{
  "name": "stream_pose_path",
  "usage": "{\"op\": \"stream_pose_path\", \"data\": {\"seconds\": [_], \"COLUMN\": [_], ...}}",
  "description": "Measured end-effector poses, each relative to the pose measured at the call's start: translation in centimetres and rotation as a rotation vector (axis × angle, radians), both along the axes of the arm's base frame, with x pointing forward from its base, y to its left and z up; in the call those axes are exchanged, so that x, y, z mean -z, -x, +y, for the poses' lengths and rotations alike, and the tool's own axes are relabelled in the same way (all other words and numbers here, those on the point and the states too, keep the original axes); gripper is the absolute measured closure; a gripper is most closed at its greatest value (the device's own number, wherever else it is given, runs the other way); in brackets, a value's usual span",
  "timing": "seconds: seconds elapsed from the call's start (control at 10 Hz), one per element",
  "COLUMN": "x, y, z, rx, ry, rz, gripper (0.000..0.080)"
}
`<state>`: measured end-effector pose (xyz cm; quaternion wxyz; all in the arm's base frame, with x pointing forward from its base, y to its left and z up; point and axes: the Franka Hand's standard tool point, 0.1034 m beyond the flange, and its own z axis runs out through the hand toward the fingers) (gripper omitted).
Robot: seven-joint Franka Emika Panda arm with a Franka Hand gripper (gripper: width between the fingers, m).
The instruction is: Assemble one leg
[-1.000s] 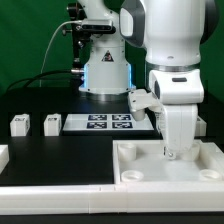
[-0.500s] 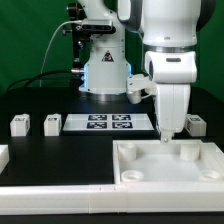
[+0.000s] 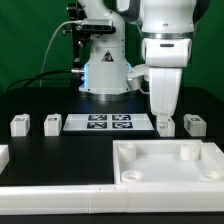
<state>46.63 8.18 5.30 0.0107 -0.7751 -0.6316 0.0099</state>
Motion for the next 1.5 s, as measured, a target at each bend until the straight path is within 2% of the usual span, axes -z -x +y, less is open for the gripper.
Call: {"op": "stream_pose_path", "data": {"seconds": [0.4, 0.7, 1.0, 1.2, 1.5], "x": [0.1, 0.1, 0.4, 0.6, 0.8], "y": [0.1, 0.1, 0.8, 1.6, 2.8], "z": [-0.1, 0.1, 0.4, 1.9, 4.8], "rx": [0.062, 0.387, 0.803, 1.102, 1.188], "ry": [0.000, 0.003, 0.000, 0.008, 0.016], "rz": [0.003, 0.009, 0.039, 0.055, 0.066], "gripper": [0.0150, 0.0150, 0.0150, 0.0150, 0.0150]}}
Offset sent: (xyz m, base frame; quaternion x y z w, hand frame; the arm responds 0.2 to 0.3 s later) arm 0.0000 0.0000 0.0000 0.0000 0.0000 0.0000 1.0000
